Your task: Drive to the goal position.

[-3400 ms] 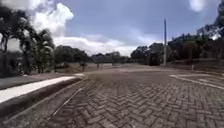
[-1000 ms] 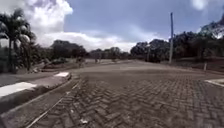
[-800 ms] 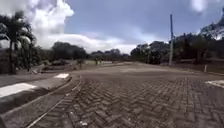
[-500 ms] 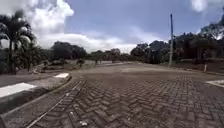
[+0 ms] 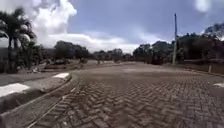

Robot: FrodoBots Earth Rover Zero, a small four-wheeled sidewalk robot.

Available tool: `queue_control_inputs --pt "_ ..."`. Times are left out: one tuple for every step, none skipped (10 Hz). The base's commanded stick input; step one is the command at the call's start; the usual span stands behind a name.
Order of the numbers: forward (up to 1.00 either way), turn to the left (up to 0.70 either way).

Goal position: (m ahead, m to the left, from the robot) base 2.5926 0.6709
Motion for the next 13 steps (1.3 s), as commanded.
queue_control_inputs --pt "1.0 0.0" --pt "1.0 0.0" --pt "1.0 0.0" --pt "1.0 0.0" --pt "1.0 0.0" --pt "1.0 0.0" --pt "1.0 0.0" --pt "1.0 0.0" --pt "1.0 0.0" --pt "1.0 0.0" --pt "1.0 0.0" --pt "1.0 0.0" --pt "1.0 0.0"
